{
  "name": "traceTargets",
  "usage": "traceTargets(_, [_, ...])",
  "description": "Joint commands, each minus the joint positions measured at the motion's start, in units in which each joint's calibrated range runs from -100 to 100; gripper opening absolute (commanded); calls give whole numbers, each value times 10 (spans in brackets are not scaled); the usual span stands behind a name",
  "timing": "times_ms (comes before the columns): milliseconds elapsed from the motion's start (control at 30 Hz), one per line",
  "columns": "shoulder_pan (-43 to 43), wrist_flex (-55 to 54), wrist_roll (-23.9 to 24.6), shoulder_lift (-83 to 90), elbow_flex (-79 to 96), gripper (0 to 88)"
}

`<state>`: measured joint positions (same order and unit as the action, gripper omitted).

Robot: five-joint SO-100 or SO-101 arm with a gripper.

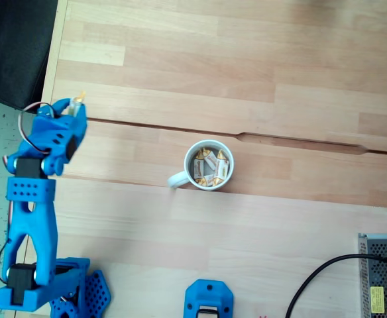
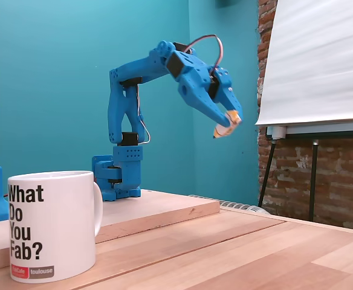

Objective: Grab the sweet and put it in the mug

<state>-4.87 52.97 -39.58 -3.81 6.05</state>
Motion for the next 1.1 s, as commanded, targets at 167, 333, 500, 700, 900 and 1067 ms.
traceTargets(167, [92, -2, 1, 94, -17, 0])
traceTargets(333, [130, -2, 18, 136, -19, 0])
traceTargets(500, [177, -2, 57, 168, -15, 0])
traceTargets(700, [251, -2, 72, 166, 16, 0])
traceTargets(900, [315, -3, 43, 167, 105, 0])
traceTargets(1067, [347, -12, -2, 167, 161, 0])
